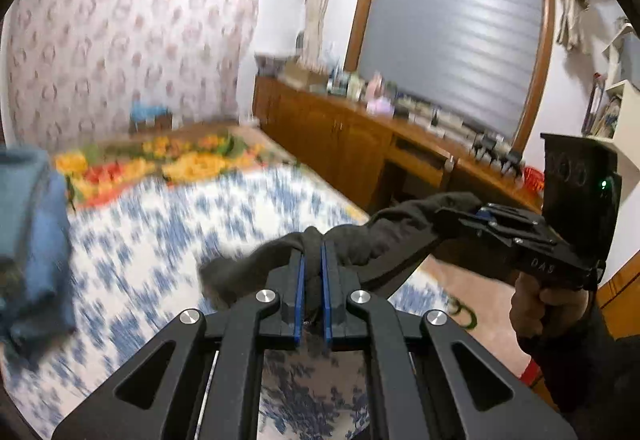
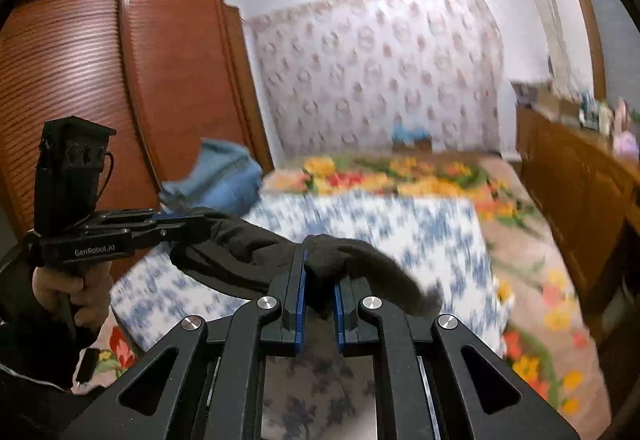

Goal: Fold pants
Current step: 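Close the right tool on the garment end beside the left tool and lift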

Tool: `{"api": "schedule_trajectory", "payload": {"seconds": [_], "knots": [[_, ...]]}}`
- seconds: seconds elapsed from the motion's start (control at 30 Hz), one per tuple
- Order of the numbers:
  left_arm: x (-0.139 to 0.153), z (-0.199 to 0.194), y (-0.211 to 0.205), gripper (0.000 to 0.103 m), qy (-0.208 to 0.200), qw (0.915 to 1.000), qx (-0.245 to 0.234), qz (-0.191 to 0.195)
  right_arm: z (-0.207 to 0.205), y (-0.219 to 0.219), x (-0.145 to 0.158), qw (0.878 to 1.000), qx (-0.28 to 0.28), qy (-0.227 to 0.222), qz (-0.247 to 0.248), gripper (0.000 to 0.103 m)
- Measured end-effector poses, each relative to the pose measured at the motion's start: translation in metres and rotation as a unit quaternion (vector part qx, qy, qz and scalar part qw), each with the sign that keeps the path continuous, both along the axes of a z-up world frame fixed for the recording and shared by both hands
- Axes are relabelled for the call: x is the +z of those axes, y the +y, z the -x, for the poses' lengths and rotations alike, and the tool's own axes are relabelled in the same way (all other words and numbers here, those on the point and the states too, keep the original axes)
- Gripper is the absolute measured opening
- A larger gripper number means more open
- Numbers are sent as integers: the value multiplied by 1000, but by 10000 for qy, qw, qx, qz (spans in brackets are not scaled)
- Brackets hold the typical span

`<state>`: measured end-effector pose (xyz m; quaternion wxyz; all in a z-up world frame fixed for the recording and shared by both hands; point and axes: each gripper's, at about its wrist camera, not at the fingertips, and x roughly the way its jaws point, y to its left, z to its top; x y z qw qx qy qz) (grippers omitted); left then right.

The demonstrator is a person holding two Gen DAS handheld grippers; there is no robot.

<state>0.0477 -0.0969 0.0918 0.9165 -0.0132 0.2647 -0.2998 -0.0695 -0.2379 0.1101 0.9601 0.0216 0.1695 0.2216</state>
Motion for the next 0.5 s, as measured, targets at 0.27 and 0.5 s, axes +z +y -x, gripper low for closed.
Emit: {"api": "schedule_trajectory", "payload": {"seconds": [0.27, 0.5], "knots": [[48, 0, 30, 8, -566, 9977, 369, 31, 3, 19, 56, 9977, 333, -572, 143, 11], [50, -54, 49, 8, -595, 9925, 1040, -246, -85, 40, 62, 9978, 371, -366, 412, 11]]}}
